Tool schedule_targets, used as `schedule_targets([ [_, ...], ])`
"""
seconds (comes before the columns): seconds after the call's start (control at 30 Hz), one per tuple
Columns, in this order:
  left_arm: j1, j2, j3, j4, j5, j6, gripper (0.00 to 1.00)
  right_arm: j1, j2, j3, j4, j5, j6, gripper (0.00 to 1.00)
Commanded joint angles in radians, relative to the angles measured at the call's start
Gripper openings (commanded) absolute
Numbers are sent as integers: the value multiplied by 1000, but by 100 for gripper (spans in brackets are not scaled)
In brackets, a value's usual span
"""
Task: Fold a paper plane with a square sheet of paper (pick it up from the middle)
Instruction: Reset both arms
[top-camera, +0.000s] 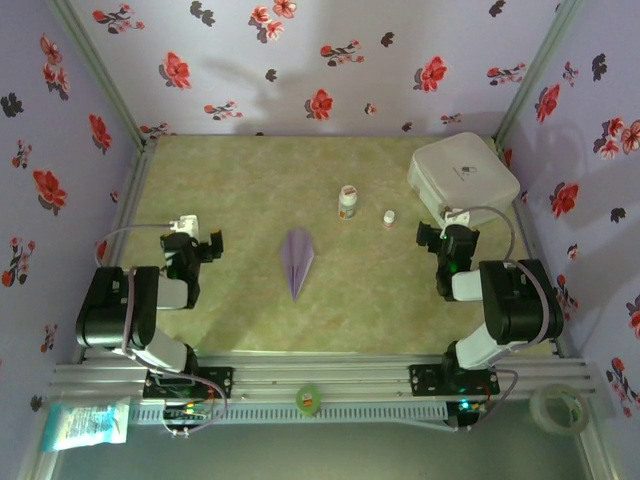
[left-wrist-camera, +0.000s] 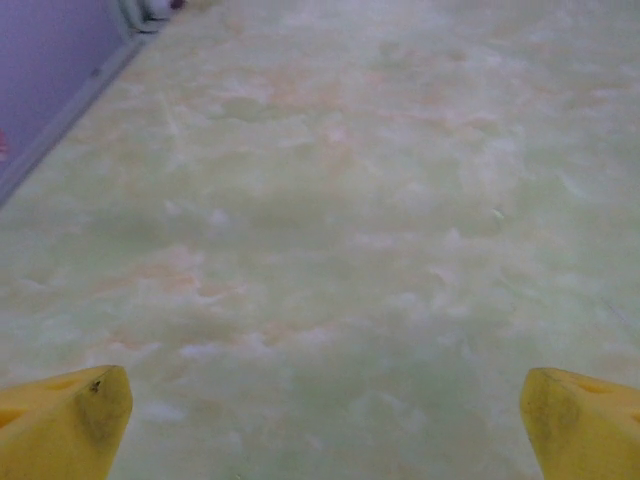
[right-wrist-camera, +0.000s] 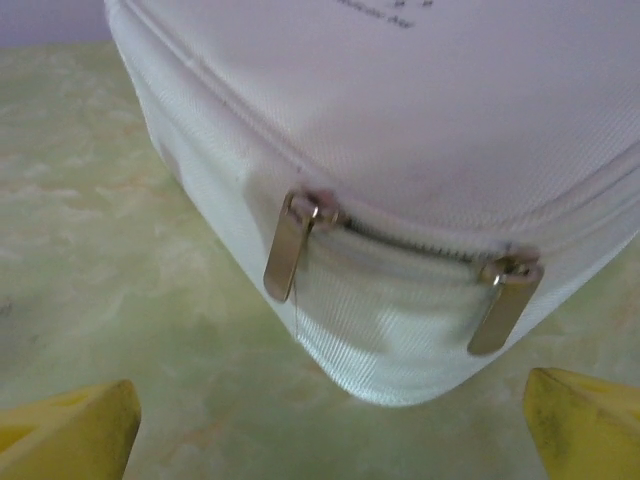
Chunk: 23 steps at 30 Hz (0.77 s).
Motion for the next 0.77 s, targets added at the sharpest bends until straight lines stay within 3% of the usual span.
schedule_targets([
  [0.0, 13, 3, 54, 24, -110, -42, 100, -8, 5, 18, 29, 16, 32, 99],
  [0.73, 3, 7, 61, 21, -87, -18, 100, -11, -2, 22, 10, 0, 30, 99],
])
